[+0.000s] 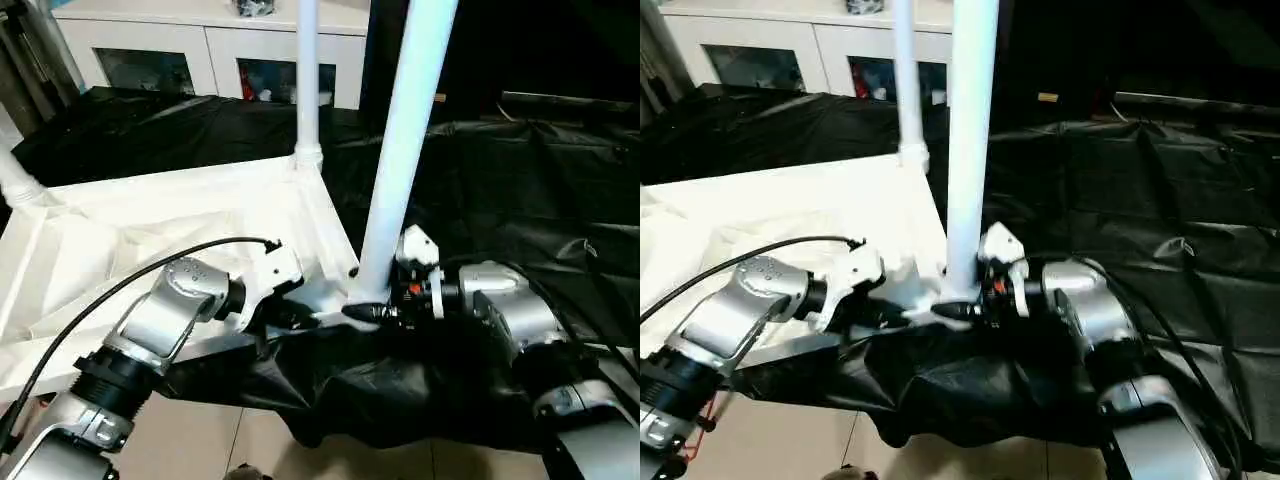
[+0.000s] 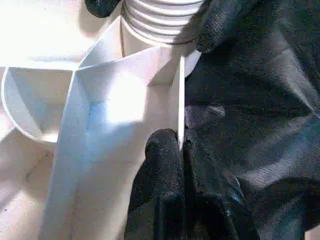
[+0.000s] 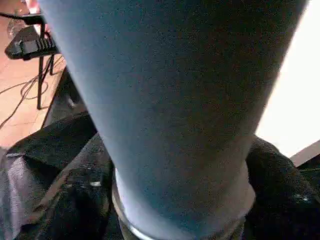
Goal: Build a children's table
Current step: Rotate leg to tighten
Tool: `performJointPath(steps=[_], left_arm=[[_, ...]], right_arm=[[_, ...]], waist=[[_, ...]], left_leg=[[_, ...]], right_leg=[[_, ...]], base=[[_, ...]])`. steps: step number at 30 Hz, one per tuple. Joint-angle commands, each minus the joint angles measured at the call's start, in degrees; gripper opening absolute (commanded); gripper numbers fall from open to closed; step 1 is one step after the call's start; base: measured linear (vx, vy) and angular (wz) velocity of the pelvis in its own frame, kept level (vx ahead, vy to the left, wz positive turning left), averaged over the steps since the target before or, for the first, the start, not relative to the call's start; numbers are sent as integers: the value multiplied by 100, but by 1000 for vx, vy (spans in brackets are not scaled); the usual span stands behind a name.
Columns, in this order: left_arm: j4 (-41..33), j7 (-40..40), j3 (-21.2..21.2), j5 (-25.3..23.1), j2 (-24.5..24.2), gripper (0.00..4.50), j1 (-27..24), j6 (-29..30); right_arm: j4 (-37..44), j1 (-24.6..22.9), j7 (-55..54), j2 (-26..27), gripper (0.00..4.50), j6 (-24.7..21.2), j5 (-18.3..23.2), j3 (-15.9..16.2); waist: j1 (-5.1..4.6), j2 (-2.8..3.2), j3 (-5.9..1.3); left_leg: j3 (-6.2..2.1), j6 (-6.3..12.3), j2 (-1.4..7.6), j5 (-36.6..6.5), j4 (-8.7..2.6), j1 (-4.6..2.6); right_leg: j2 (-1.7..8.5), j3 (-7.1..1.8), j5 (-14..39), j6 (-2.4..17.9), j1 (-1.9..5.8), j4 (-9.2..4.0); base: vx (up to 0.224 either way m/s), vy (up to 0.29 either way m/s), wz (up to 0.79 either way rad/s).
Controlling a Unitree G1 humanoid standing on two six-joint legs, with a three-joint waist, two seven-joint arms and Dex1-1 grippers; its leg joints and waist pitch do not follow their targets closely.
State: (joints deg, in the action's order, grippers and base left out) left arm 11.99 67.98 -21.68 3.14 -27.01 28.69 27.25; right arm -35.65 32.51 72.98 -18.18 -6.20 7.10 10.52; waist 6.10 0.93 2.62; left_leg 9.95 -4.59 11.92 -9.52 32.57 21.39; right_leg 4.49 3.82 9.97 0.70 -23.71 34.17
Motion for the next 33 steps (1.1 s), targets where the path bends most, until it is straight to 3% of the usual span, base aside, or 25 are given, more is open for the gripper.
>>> performJointPath(steps=[1,7,11,12,13,14,15,17,20,25,26,27,28,33], left_arm=[[-252,243,-137,228,68,0,23,-90],[-168,150,-112,193,153,0,21,-32],[206,-425,49,34,442,0,149,17],[548,-1008,200,-86,723,0,318,70],[574,-1053,213,-92,747,0,332,75],[751,-1375,311,-130,918,0,429,114],[954,-1783,445,-168,1133,0,550,158],[1197,-2210,533,-239,1363,0,703,163],[1459,-2668,584,-351,1595,0,849,84],[1674,-2679,441,-487,1736,0,927,-191],[1599,-2460,395,-443,1704,0,880,-334],[1574,-2397,389,-422,1690,0,865,-373],[1530,-2296,376,-375,1664,0,837,-417],[1191,-1657,243,-178,1415,0,626,-511]], right_arm=[[227,-49,41,13,301,-83,18,118],[451,-222,-62,47,281,-250,44,129],[298,-279,-645,284,280,-298,10,-24],[-231,-109,-1763,612,280,-307,-130,-296],[-277,-93,-1851,637,280,-306,-138,-317],[-581,14,-2433,807,280,-310,-187,-457],[-884,123,-3009,983,280,-341,-223,-585],[-1200,255,-3712,1230,279,-337,-240,-714],[-1506,415,-4487,1530,279,-411,-245,-845],[-1847,640,-4926,1876,279,-164,-302,-947],[-1882,705,-4680,1943,335,-92,-205,-979],[-1884,717,-4611,1948,349,-92,-167,-997],[-1878,734,-4485,1941,351,-80,-124,-1002],[-1530,624,-3838,1685,390,63,-243,-718]], waist=[[-20,10,-369],[-1,9,-375],[-16,5,-352],[-27,2,-345],[-59,10,-310],[-79,5,-325],[-120,-2,-324],[-152,25,-342],[-183,11,-356],[-186,27,-363],[-189,30,-362],[-193,29,-365],[-199,-8,-366],[-229,23,-372]], left_leg=[[23,262,115,-1121,-323,-77],[21,230,111,-1116,-314,-84],[21,169,96,-1208,-324,-80],[15,98,91,-1294,-333,-85],[16,43,80,-1430,-353,-90],[-5,-71,72,-1633,-354,-126],[-19,-139,60,-1623,-363,-107],[-26,-129,61,-1597,-355,-105],[-18,-71,53,-1492,-344,-92],[-19,-18,57,-1502,-346,-86],[-18,5,63,-1525,-350,-86],[-21,26,63,-1518,-351,-78],[-16,43,66,-1509,-351,-76],[-17,142,75,-1362,-338,-56]], right_leg=[[286,-218,771,1366,337,-324],[287,-221,750,1352,341,-319],[289,-224,925,1315,330,-348],[299,-229,1161,1252,327,-365],[297,-228,1409,1218,299,-398],[319,-220,1814,1115,312,-423],[319,-220,1962,1026,323,-436],[316,-221,1862,998,323,-439],[302,-221,1567,1052,325,-421],[308,-208,1473,1065,328,-421],[306,-210,1431,1072,329,-422],[305,-209,1365,1094,340,-412],[302,-210,1325,1107,343,-407],[316,-207,1054,1242,367,-367]], base=[[0,0,0],[0,0,0],[0,0,0],[0,0,0],[0,0,0],[0,0,0],[0,0,0],[0,0,0],[0,0,0],[0,0,0],[0,0,0],[0,0,0],[0,0,0],[0,0,0]])
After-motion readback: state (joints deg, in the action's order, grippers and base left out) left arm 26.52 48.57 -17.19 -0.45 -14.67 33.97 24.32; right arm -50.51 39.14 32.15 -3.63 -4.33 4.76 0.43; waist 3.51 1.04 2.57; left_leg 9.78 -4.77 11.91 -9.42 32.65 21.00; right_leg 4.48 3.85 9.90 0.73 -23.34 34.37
